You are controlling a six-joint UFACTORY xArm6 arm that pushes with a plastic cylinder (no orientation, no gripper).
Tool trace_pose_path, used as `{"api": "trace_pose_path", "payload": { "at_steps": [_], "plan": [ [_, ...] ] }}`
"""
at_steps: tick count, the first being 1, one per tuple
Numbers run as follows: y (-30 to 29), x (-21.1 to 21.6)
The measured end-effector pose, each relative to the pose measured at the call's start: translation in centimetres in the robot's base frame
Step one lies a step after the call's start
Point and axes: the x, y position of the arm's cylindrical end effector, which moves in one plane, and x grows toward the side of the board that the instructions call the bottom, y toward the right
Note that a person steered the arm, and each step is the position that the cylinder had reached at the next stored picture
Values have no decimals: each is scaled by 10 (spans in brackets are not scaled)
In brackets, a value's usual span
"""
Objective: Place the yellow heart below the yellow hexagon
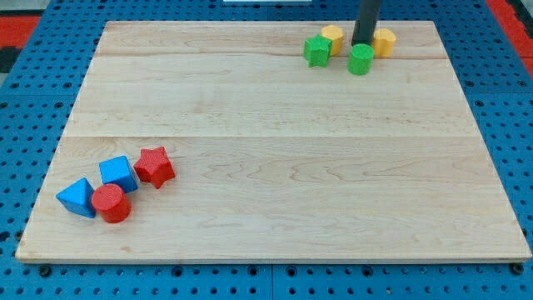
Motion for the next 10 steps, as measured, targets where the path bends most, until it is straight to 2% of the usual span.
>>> {"api": "trace_pose_path", "payload": {
  "at_steps": [2, 3, 6, 7, 8, 10],
  "plan": [
    [28, 40],
    [74, 25],
    [79, -26],
    [40, -13],
    [-66, 15],
    [-94, 47]
  ]
}}
